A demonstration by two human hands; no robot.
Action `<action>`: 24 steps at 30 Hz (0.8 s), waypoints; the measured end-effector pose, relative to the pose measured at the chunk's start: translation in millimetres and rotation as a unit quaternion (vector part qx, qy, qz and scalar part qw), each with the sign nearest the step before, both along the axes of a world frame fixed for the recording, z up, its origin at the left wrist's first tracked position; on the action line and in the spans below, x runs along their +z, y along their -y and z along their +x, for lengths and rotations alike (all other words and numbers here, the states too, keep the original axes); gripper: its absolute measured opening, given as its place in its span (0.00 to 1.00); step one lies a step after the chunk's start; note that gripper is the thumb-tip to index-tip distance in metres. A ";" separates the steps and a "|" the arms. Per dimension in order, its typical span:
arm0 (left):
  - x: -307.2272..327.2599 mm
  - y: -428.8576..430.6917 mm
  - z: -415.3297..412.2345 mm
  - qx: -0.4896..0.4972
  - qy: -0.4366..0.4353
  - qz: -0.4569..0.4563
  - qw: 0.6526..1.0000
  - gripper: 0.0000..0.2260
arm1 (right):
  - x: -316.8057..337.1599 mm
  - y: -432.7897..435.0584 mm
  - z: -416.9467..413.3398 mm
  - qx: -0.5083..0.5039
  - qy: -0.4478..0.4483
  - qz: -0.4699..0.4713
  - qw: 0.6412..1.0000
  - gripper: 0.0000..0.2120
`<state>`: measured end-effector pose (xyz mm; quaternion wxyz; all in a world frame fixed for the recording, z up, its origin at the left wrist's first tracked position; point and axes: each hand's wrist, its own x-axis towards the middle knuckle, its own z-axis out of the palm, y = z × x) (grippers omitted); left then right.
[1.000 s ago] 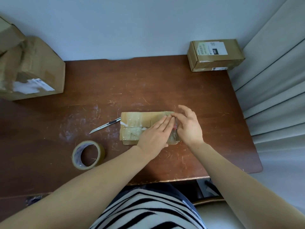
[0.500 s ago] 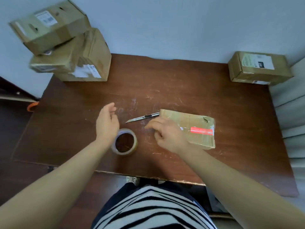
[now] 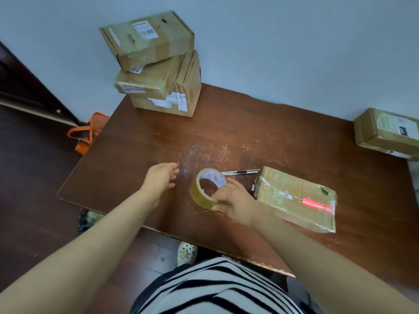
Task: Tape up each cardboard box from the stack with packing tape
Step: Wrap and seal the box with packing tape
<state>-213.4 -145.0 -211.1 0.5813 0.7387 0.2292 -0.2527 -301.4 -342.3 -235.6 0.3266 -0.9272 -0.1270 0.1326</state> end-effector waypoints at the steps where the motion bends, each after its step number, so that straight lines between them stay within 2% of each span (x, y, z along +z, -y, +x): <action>1: 3.7 2.6 1.7 -0.023 -0.012 -0.012 1.000 0.19 | 7.1 3.6 0.4 -0.027 -0.022 0.073 0.997 0.03; 3: 11.3 11.4 2.5 -0.073 -0.019 -0.038 0.996 0.21 | 23.4 8.2 -0.6 -0.076 -0.070 0.183 0.978 0.12; 5: 17.6 21.8 2.3 -0.112 -0.016 -0.068 0.991 0.20 | 37.7 10.8 -1.6 -0.108 -0.108 0.239 0.959 0.15; 8: 22.9 35.0 6.0 -0.144 0.008 -0.083 0.986 0.17 | 44.5 17.6 -2.4 -0.116 -0.127 0.253 0.952 0.16; 11: 29.0 43.7 10.0 -0.119 0.045 -0.070 0.989 0.12 | 43.2 23.3 -1.6 -0.141 -0.118 0.265 0.947 0.12; 14: 32.2 45.4 9.5 -0.116 0.085 -0.095 0.985 0.06 | 45.1 23.1 0.3 -0.159 -0.122 0.283 0.938 0.14; 17: 31.7 42.8 9.0 -0.118 0.117 -0.101 0.981 0.04 | 49.5 20.4 0.5 -0.167 -0.131 0.304 0.929 0.06; 20: 28.4 38.6 12.0 -0.107 0.125 -0.121 0.979 0.03 | 48.1 15.2 4.1 -0.165 -0.144 0.313 0.924 0.05; 22: 25.5 35.5 14.8 -0.120 0.139 -0.100 0.978 0.02 | 46.1 10.8 8.0 -0.160 -0.160 0.320 0.920 0.02; 24: 20.7 33.1 17.4 -0.131 0.163 -0.057 0.976 0.03 | 46.4 5.9 12.3 -0.163 -0.183 0.332 0.911 0.06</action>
